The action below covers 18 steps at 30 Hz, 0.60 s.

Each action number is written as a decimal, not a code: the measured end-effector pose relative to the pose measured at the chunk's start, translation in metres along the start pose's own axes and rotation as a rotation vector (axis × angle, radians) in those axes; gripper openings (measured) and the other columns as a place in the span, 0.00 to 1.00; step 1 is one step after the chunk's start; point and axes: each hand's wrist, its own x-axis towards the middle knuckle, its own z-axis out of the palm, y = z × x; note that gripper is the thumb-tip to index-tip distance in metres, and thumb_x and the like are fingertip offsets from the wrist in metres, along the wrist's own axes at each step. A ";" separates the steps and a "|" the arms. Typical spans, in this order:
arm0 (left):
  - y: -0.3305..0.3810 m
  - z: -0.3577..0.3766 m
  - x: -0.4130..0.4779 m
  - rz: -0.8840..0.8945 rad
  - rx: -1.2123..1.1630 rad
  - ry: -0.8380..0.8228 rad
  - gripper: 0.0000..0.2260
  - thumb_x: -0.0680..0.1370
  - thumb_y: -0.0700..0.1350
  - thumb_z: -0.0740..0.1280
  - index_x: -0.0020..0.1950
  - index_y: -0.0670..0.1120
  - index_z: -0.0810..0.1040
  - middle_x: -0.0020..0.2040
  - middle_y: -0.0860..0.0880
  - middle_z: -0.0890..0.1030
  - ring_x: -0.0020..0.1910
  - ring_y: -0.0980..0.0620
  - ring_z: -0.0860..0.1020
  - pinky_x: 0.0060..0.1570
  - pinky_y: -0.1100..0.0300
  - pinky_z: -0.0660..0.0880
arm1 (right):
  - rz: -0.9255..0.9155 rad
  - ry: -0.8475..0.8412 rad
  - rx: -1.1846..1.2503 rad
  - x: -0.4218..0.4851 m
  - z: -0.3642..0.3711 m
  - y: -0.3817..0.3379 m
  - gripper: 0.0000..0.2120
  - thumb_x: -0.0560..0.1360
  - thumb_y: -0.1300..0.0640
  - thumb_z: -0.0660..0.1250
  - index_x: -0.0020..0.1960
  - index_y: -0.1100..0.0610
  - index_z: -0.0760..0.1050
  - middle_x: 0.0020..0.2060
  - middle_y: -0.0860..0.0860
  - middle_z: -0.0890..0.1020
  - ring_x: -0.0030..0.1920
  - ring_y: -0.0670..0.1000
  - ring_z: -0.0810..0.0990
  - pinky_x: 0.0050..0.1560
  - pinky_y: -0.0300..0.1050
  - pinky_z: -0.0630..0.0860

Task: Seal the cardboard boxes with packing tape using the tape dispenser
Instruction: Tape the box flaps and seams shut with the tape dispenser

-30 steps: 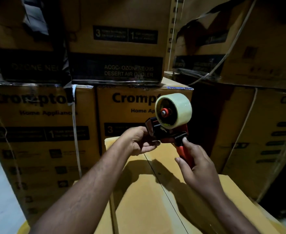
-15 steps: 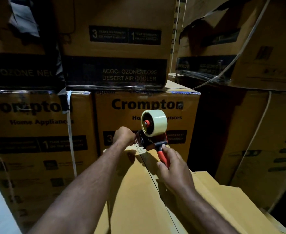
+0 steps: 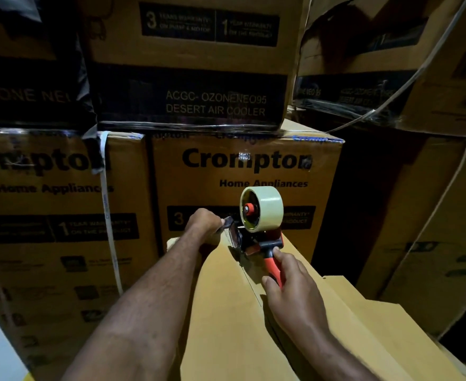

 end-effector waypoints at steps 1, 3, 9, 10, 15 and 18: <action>0.001 0.000 0.002 0.005 0.011 -0.013 0.10 0.78 0.49 0.72 0.52 0.43 0.81 0.49 0.49 0.80 0.47 0.50 0.77 0.47 0.55 0.76 | 0.002 -0.001 -0.001 0.000 0.001 -0.003 0.27 0.79 0.50 0.68 0.75 0.44 0.63 0.66 0.41 0.72 0.62 0.45 0.74 0.50 0.32 0.69; 0.000 0.002 0.010 -0.003 0.014 -0.024 0.14 0.79 0.46 0.70 0.61 0.42 0.81 0.49 0.46 0.77 0.47 0.47 0.74 0.48 0.55 0.73 | 0.017 -0.008 0.002 0.000 0.004 -0.008 0.27 0.80 0.49 0.68 0.75 0.43 0.62 0.66 0.42 0.72 0.62 0.45 0.74 0.51 0.34 0.71; -0.004 0.006 0.026 -0.033 0.015 -0.008 0.13 0.79 0.43 0.67 0.36 0.46 0.68 0.36 0.49 0.69 0.32 0.52 0.68 0.49 0.53 0.72 | 0.023 -0.047 -0.001 0.002 0.011 -0.018 0.27 0.80 0.49 0.66 0.76 0.43 0.60 0.67 0.42 0.71 0.63 0.44 0.73 0.53 0.35 0.71; -0.007 0.008 0.027 -0.031 0.058 0.005 0.13 0.79 0.43 0.67 0.36 0.46 0.68 0.36 0.48 0.70 0.32 0.52 0.69 0.48 0.53 0.74 | 0.022 -0.052 -0.008 0.002 0.012 -0.019 0.27 0.81 0.49 0.66 0.76 0.43 0.60 0.67 0.42 0.70 0.64 0.45 0.73 0.54 0.35 0.72; -0.016 0.012 0.025 0.012 0.278 0.028 0.12 0.78 0.53 0.72 0.51 0.44 0.79 0.46 0.47 0.80 0.41 0.50 0.79 0.38 0.56 0.76 | 0.037 -0.065 -0.053 0.001 0.016 -0.023 0.26 0.81 0.48 0.64 0.76 0.43 0.59 0.68 0.43 0.70 0.62 0.46 0.75 0.56 0.39 0.75; -0.023 0.010 0.027 0.044 0.270 0.136 0.20 0.75 0.56 0.76 0.57 0.45 0.75 0.54 0.46 0.78 0.48 0.46 0.79 0.41 0.52 0.77 | 0.041 -0.074 -0.055 0.000 0.015 -0.023 0.25 0.81 0.48 0.64 0.75 0.42 0.59 0.67 0.42 0.70 0.61 0.46 0.75 0.55 0.40 0.76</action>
